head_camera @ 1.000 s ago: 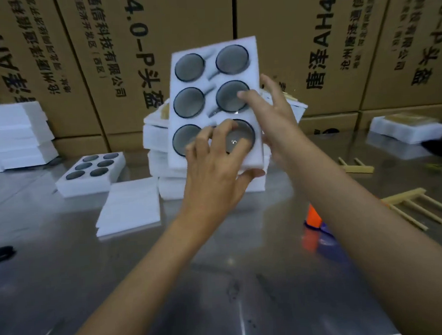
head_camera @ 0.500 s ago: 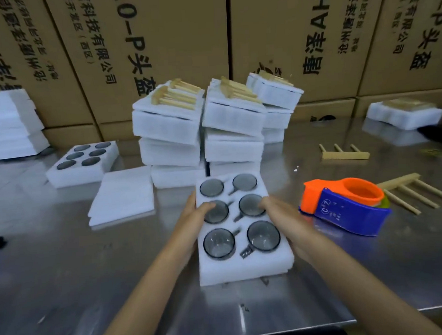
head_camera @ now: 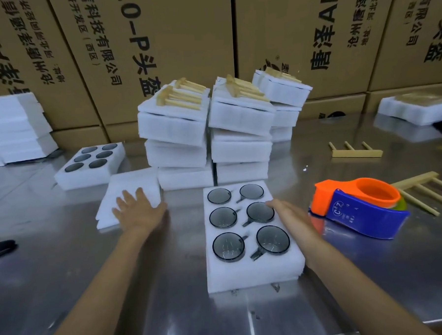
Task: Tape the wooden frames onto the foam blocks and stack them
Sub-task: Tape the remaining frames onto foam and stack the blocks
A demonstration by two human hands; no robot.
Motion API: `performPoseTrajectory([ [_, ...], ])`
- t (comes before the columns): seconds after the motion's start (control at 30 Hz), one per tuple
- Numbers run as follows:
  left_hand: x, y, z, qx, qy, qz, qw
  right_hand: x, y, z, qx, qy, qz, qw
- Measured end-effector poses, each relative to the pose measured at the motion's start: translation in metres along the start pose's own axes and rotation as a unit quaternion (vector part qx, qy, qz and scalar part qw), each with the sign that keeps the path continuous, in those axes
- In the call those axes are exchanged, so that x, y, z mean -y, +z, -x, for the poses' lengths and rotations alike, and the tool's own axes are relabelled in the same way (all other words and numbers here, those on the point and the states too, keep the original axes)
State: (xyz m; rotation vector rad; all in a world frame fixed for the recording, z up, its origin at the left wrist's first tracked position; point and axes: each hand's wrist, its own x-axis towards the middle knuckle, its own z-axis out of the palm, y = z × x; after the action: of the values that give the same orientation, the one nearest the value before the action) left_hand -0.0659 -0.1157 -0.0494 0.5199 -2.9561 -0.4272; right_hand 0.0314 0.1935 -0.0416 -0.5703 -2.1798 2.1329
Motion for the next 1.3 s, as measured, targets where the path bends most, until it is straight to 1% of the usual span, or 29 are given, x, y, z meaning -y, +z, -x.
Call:
performPoseTrajectory([
  [0.03,0.006,0.001,-0.006,0.008,-0.006,-0.008,1.0,-0.001,0.0,0.001,-0.004,0.0,-0.005,1.0],
  [0.13,0.013,-0.002,-0.013,-0.017,-0.009,-0.005,1.0,-0.003,-0.002,0.003,-0.001,-0.004,-0.014,1.0],
  [0.23,0.009,-0.007,-0.017,-0.033,-0.036,0.058,0.997,-0.005,-0.003,0.003,-0.005,-0.02,-0.011,1.0],
  [0.33,0.01,-0.013,-0.022,-0.037,-0.081,0.146,0.985,-0.005,-0.004,0.004,0.0,-0.024,-0.018,1.0],
  [0.4,0.012,-0.021,-0.024,-0.071,-0.099,0.191,0.974,-0.004,-0.005,0.005,0.01,-0.024,-0.024,0.999],
  [0.43,0.012,-0.025,-0.024,-0.112,-0.098,0.223,0.963,-0.004,-0.005,0.005,0.013,-0.026,-0.024,0.999],
  [0.47,0.011,-0.028,-0.021,-0.163,-0.091,0.267,0.945,-0.004,-0.006,0.005,0.014,-0.029,-0.022,0.999],
  [0.5,0.009,-0.032,-0.018,-0.214,-0.082,0.327,0.917,-0.004,-0.005,0.006,0.015,-0.034,-0.021,0.999],
  [0.53,0.005,-0.036,-0.013,-0.252,-0.07,0.397,0.88,-0.005,-0.005,0.006,0.015,-0.036,-0.017,0.999],
  [0.57,0.001,-0.041,-0.007,-0.281,-0.055,0.458,0.841,-0.006,-0.005,0.006,0.015,-0.038,-0.006,0.999],
  [0.6,-0.005,-0.046,0.0,-0.305,-0.035,0.499,0.811,-0.005,-0.006,0.006,0.016,-0.037,0.003,0.999],
  [0.63,-0.01,-0.05,0.008,-0.326,-0.01,0.519,0.79,-0.004,-0.006,0.006,0.017,-0.039,0.015,0.999],
  [0.7,-0.023,-0.058,0.028,-0.362,0.066,0.518,0.772,-0.001,-0.007,0.004,0.001,-0.067,0.073,0.995],
  [0.77,-0.038,-0.065,0.05,-0.409,0.185,0.467,0.762,0.009,-0.002,0.003,-0.031,-0.154,0.153,0.976],
  [0.8,-0.046,-0.067,0.062,-0.433,0.253,0.417,0.758,0.019,0.002,0.006,-0.036,-0.2,0.152,0.967],
  [0.83,-0.055,-0.069,0.074,-0.45,0.317,0.359,0.754,0.031,0.007,0.01,-0.025,-0.23,0.109,0.967],
  [0.87,-0.063,-0.07,0.086,-0.456,0.37,0.298,0.752,0.044,0.011,0.015,0.003,-0.231,0.048,0.972],
  [0.93,-0.079,-0.065,0.112,-0.445,0.458,0.174,0.75,0.072,0.019,0.018,0.082,-0.2,-0.075,0.973],
  [0.97,-0.085,-0.06,0.125,-0.429,0.5,0.122,0.742,0.084,0.022,0.018,0.118,-0.177,-0.125,0.969],
  [1.0,-0.091,-0.053,0.137,-0.401,0.538,0.095,0.735,0.09,0.024,0.014,0.125,-0.156,-0.151,0.968],
  [1.03,-0.096,-0.047,0.149,-0.358,0.568,0.095,0.735,0.093,0.024,0.011,0.114,-0.147,-0.151,0.971],
  [1.07,-0.101,-0.042,0.159,-0.297,0.584,0.117,0.747,0.092,0.025,0.009,0.087,-0.159,-0.111,0.977],
  [1.1,-0.103,-0.039,0.166,-0.226,0.583,0.152,0.765,0.086,0.024,0.009,0.052,-0.179,-0.032,0.982],
  [1.13,-0.105,-0.036,0.169,-0.162,0.566,0.195,0.785,0.076,0.022,0.009,0.021,-0.187,0.05,0.981],
  [1.17,-0.105,-0.034,0.168,-0.118,0.538,0.232,0.801,0.063,0.018,0.008,0.001,-0.176,0.108,0.978],
  [1.2,-0.104,-0.032,0.164,-0.098,0.508,0.257,0.816,0.051,0.011,0.007,-0.007,-0.158,0.134,0.978],
  [1.23,-0.103,-0.03,0.157,-0.093,0.475,0.269,0.832,0.043,0.004,0.008,-0.003,-0.145,0.141,0.979],
  [1.3,-0.104,-0.027,0.137,-0.083,0.412,0.261,0.869,0.035,-0.007,0.012,0.022,-0.144,0.158,0.977],
])
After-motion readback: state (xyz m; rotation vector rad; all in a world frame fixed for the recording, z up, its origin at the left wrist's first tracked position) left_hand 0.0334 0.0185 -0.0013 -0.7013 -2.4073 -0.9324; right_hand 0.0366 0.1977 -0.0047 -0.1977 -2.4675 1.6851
